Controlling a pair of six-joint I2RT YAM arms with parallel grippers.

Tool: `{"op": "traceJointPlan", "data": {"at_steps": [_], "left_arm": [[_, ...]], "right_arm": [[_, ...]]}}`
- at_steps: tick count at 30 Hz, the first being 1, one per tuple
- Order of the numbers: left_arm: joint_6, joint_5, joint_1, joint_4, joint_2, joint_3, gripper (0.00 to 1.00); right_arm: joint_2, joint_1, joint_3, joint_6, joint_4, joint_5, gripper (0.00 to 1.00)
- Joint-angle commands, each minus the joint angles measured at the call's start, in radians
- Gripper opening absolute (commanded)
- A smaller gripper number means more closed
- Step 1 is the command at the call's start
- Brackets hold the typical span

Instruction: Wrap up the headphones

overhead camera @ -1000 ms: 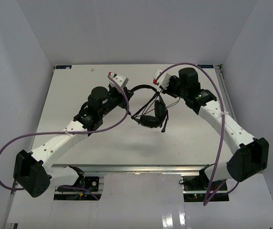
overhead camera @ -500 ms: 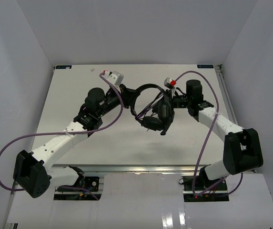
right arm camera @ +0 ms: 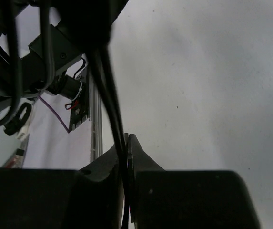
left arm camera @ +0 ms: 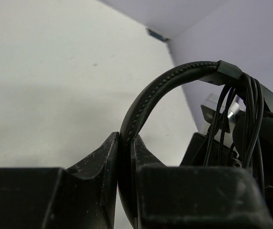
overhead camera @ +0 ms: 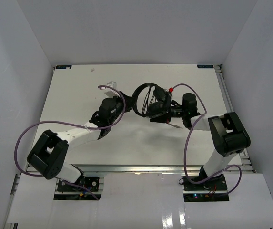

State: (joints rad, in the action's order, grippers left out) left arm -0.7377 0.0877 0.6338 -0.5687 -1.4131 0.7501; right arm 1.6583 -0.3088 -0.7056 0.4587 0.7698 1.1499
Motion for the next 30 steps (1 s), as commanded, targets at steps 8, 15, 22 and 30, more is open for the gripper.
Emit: {"op": "traceJointPlan", "data": {"at_steps": [8,15,22,30], "left_arm": [[-0.501,0.408,-0.002,0.378,-0.234,0.152,0.0],[-0.533,0.478,-0.019,0.664,-0.399,0.354,0.0],[-0.508,0.484,-0.031,0.958,-0.612,0.616,0.0],[-0.361,0.483,-0.031,1.015,-0.623,0.678,0.55]], "right_arm": [[0.442,0.0,-0.059,0.562,0.603,-0.03,0.16],[0.564,0.002,-0.092,0.659,0.724,-0.048,0.2],[0.49,0.02,-0.077,0.466,0.418,-0.055,0.41],[0.14,0.067,-0.077,-0.253,-0.502,-0.208,0.86]]}}
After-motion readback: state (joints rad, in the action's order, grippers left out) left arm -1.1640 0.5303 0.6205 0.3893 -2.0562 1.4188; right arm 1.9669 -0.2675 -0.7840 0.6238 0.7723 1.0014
